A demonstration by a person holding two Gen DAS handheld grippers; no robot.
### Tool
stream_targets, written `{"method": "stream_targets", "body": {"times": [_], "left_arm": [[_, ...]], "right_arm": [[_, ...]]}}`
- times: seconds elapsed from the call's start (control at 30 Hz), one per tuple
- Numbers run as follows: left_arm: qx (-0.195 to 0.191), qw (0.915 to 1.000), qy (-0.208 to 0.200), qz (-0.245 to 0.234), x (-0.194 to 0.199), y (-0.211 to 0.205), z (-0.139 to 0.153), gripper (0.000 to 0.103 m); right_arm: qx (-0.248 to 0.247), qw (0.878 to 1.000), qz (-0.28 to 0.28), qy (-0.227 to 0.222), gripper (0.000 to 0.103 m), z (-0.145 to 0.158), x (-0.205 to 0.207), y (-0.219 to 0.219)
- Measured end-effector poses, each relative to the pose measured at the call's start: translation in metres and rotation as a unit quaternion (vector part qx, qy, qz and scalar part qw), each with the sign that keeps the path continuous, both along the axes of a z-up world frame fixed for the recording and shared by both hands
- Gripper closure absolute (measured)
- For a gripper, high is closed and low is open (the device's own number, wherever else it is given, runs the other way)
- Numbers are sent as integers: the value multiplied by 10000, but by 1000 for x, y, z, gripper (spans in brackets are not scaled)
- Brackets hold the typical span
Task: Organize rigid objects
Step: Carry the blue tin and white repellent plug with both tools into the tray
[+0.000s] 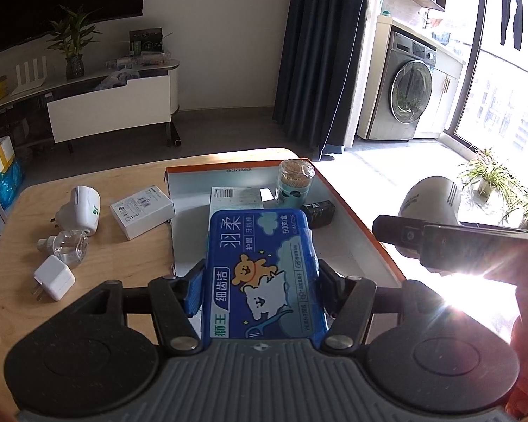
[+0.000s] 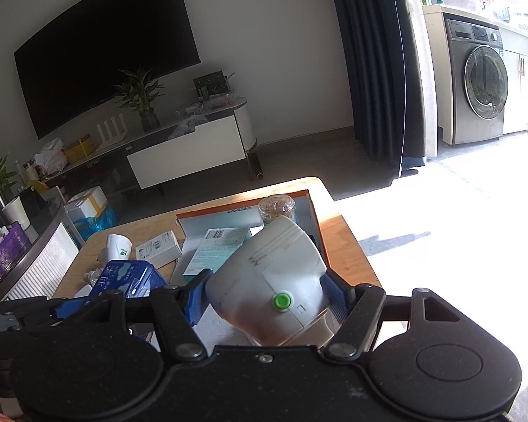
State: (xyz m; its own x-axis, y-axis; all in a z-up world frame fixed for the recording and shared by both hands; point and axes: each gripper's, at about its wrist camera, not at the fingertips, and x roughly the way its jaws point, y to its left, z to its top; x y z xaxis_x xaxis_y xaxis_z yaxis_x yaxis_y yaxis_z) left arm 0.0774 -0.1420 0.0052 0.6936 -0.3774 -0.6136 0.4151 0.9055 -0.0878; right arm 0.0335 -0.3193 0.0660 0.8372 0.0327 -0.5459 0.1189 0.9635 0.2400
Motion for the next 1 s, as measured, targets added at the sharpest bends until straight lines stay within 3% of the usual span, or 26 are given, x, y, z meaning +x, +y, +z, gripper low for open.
{"method": "stream_targets", "body": {"times": [1.0], "left_arm": [[-26,9997,64,235,34,3,2,40]], "right_arm": [[-51,9997,178,172,23,-7,44,0]]}}
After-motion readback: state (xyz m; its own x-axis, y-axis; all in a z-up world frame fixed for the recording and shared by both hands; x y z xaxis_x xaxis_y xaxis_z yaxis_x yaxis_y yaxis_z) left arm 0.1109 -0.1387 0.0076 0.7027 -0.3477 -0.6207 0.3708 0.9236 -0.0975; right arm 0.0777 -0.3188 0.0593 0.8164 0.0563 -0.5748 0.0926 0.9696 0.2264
